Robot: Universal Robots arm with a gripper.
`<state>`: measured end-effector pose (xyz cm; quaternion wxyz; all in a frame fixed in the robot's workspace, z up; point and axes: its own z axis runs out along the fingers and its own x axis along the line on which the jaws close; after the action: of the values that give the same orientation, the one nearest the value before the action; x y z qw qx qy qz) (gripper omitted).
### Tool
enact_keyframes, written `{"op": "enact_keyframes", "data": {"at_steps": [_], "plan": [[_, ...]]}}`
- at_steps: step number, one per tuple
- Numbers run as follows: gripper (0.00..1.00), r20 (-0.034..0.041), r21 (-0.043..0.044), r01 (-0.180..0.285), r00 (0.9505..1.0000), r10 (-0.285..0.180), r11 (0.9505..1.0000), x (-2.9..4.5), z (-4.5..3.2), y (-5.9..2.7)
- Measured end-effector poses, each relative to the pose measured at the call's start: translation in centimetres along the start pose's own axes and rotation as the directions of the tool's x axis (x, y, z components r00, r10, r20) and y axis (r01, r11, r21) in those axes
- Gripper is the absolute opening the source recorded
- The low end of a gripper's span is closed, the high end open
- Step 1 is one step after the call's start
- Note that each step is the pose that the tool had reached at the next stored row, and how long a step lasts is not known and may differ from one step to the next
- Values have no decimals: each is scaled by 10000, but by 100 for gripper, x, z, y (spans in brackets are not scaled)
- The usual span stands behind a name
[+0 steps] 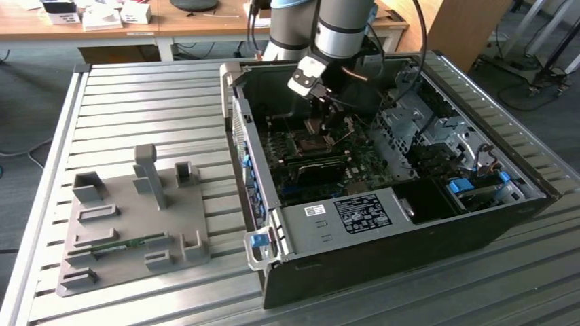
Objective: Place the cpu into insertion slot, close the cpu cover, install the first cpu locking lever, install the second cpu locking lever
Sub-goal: 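Place the cpu into insertion slot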
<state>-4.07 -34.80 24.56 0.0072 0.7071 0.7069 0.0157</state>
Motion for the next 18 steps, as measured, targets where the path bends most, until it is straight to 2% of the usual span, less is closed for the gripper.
{"op": "enact_keyframes", "data": {"at_steps": [8,12,18], "plan": [[54,1,0,0,10000,0,10000,6,90,-27],[54,2,1,0,10000,0,10000,28,124,-66],[54,-11,0,5,10000,-5,10000,62,178,-73]]}}
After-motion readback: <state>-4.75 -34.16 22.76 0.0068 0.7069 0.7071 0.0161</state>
